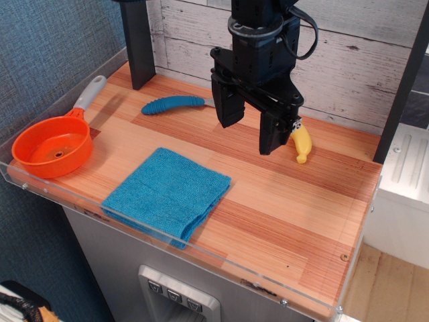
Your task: Move the blue fork to the front empty corner of the table.
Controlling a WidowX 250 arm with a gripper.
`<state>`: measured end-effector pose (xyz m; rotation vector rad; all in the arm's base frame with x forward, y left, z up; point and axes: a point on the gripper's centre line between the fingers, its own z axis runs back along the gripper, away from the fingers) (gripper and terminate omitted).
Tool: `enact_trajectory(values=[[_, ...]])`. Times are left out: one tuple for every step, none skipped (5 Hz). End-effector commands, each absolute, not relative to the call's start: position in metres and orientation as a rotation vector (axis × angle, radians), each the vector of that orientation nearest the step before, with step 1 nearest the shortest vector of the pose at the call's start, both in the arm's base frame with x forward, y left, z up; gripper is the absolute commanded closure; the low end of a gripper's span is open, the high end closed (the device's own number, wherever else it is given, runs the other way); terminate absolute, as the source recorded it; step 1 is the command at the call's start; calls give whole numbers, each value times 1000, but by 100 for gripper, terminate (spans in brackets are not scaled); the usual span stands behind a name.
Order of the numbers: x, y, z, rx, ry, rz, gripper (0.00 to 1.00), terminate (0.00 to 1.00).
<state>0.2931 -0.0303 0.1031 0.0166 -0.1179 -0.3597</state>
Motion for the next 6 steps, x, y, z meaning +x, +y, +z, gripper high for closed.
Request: enact_trajectory(values=[[293, -30, 103, 17, -118, -360, 0, 0], [304, -1, 95, 37, -55, -422, 0, 0], [318, 30, 90, 32, -42, -490, 0, 0], [336, 52, 91, 104, 2, -596, 0, 0], [353, 72, 90, 150, 25, -722, 0, 0], [362, 87, 88, 213, -2, -747, 0, 0]])
